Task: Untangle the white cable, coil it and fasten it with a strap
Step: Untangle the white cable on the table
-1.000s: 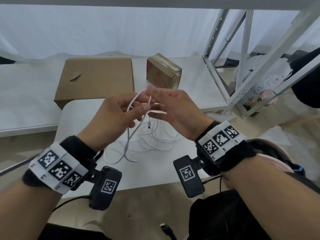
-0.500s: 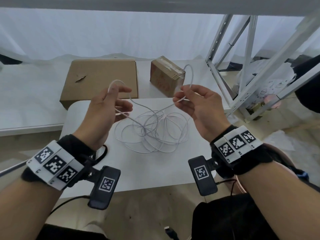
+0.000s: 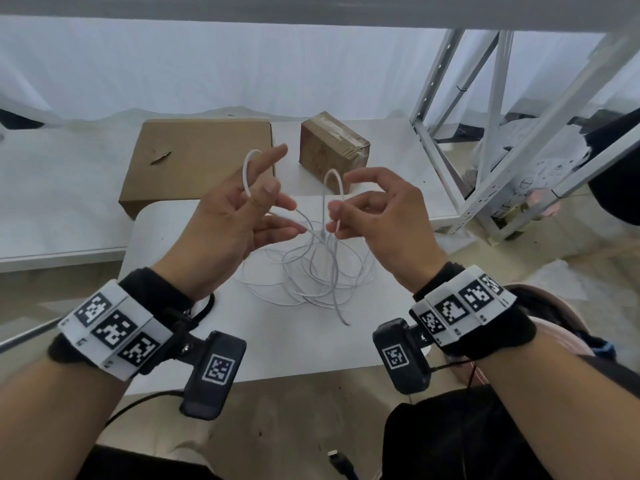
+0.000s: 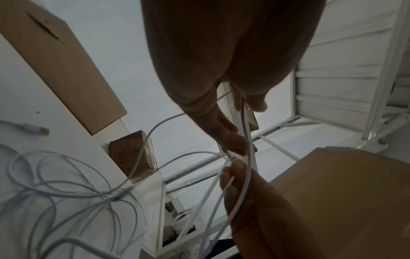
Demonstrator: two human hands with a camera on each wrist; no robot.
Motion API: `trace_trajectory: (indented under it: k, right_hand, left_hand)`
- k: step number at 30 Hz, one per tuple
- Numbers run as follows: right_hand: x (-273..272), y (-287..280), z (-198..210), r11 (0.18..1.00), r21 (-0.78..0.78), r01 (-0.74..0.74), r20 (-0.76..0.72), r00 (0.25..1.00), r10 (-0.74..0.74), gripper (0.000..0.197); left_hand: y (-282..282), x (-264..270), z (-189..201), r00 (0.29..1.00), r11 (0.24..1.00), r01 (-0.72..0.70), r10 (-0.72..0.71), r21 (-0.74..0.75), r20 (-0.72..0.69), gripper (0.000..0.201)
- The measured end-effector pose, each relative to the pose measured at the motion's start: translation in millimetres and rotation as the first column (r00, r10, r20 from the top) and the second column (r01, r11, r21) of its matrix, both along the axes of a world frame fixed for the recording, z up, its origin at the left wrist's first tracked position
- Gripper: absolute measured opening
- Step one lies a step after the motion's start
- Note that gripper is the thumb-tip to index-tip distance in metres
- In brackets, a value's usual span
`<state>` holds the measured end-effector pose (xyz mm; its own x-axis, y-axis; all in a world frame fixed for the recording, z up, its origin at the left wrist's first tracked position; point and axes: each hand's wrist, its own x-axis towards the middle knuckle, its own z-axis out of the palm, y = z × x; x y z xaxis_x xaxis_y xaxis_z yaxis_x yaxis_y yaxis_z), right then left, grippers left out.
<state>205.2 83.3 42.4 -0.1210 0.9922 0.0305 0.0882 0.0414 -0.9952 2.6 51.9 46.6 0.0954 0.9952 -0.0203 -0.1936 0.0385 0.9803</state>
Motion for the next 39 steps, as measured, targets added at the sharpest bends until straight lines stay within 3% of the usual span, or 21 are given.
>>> trace_trajectory:
  k: [4,8,11,12,14,17,19,23,26,28,30,33,35,39]
  right_hand:
    - [-3.6,-5.8,-0.5,0.99,-0.046,-0.13,0.073,0.988,0.134,0.016]
    - [-5.6,-9.3,0.6,0.949,-0.128,-0.289,0.087,0.95,0.301,0.042]
    - [-4.8,-10.0,0.4,0.904,-0.1,-0.416,0.046,0.906,0.422,0.028]
    - [-4.6,-9.7,-0.2,0.897,-0.094,-0.432,0.014,0.901,0.435,0.025]
    - [-4.4,-8.3,0.0,0.902,-0.109,-0.417,-0.083,0.908,0.41,0.026]
    - [-2.5,-3.2,2.1,0.931,-0.171,-0.321,-0.217,0.934,0.283,0.027]
    - [0.2,0.0,2.6,0.945,-0.222,-0.238,-0.243,0.953,0.183,0.028]
    - [3.7,5.0,-3.0,0.944,-0.316,-0.095,-0.14,0.989,0.053,0.029]
    - [5.1,9.2,-11.9,0.939,-0.34,-0.046,-0.01,0.999,0.045,0.022]
    - [6.8,11.6,-17.5,0.941,-0.334,-0.059,0.062,0.994,0.085,0.029]
    - [6.6,10.0,-19.5,0.948,-0.309,-0.08,0.198,0.969,0.146,0.044]
    - [3.2,2.9,-19.0,0.961,-0.213,-0.175,0.43,0.867,0.253,0.065]
    - [1.5,-1.3,-17.6,0.952,-0.181,-0.248,0.422,0.854,0.303,0.063]
    - [0.8,-3.5,-10.3,0.935,-0.121,-0.332,0.18,0.919,0.35,0.025]
  left_hand:
    - [1.3,2.0,2.2,0.992,1.0,0.015,-0.016,0.013,0.126,0.056]
    - [3.1,1.6,1.7,0.983,0.998,-0.048,0.041,0.035,0.179,0.062]
    - [2.3,2.6,-1.0,0.986,0.997,-0.061,0.053,0.047,0.155,0.068]
    - [2.0,2.4,-2.9,0.996,0.998,-0.047,0.043,0.051,0.081,0.065]
    - [0.4,1.4,-5.9,0.979,0.997,0.022,-0.006,0.078,-0.205,0.055]
    - [-4.2,0.0,-10.3,0.797,0.984,0.154,-0.071,0.087,-0.6,0.04]
    - [-7.5,0.9,-10.3,0.727,0.983,0.146,-0.028,0.114,-0.686,0.036]
    - [-9.9,1.3,-1.5,0.806,0.985,0.081,0.026,0.153,-0.591,0.028]
    - [-10.3,-0.4,4.2,0.836,0.976,0.118,0.002,0.184,-0.549,0.026]
    - [-10.6,-1.3,3.7,0.835,0.975,0.128,-0.007,0.182,-0.551,0.02]
    - [-9.6,-1.6,-0.1,0.813,0.977,0.09,0.04,0.193,-0.581,0.02]
    - [-7.6,-2.6,-3.3,0.801,0.978,0.019,0.11,0.208,-0.589,0.02]
    - [-7.0,-3.3,-4.0,0.803,0.978,-0.005,0.129,0.21,-0.582,0.017]
    - [-8.4,-2.8,-4.8,0.819,0.979,-0.008,0.123,0.203,-0.56,0.011]
